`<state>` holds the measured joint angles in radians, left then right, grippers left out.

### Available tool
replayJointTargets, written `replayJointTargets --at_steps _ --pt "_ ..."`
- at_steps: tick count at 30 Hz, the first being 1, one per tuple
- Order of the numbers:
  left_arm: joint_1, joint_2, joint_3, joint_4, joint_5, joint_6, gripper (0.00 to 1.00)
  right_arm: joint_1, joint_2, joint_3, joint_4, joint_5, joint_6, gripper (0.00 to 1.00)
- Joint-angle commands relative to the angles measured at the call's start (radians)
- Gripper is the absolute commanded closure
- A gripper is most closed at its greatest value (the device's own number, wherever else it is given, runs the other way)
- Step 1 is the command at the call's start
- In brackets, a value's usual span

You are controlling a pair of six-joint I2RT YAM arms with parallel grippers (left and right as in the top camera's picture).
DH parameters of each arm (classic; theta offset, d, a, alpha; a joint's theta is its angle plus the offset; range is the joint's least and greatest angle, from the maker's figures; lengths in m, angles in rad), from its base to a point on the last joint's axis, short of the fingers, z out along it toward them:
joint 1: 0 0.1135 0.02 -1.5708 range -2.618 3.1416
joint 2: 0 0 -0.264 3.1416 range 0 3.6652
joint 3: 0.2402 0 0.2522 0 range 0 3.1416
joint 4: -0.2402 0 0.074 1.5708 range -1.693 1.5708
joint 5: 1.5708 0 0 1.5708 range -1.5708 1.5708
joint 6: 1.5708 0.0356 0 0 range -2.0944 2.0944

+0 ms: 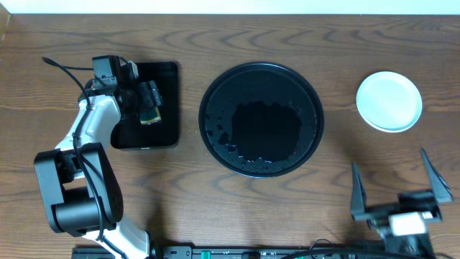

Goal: Clean dirty plates on tray and stack at the side

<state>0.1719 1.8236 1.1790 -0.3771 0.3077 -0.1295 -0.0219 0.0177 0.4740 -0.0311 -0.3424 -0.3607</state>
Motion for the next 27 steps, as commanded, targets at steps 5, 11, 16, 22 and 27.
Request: replayJointTargets --at_steps 5,11,16,22,27 --pt "0.002 -0.008 0.003 0.001 -0.006 0.01 0.17 -0.023 -0.012 -0.201 0.031 0.108 0.183 0.01" --pt "0.002 -0.008 0.003 0.001 -0.006 0.01 0.17 -0.016 -0.013 -0.373 0.167 0.185 0.185 0.01" --pt "0.002 -0.008 0.003 0.0 -0.006 0.01 0.17 -0.003 -0.013 -0.469 0.249 0.247 0.212 0.01" --pt "0.002 -0.008 0.003 0.001 -0.006 0.009 0.17 -0.003 -0.013 -0.469 0.006 0.249 0.217 0.01" --pt "0.002 -0.008 0.003 0.001 -0.006 0.01 0.17 -0.003 -0.013 -0.468 -0.038 0.263 0.225 0.01"
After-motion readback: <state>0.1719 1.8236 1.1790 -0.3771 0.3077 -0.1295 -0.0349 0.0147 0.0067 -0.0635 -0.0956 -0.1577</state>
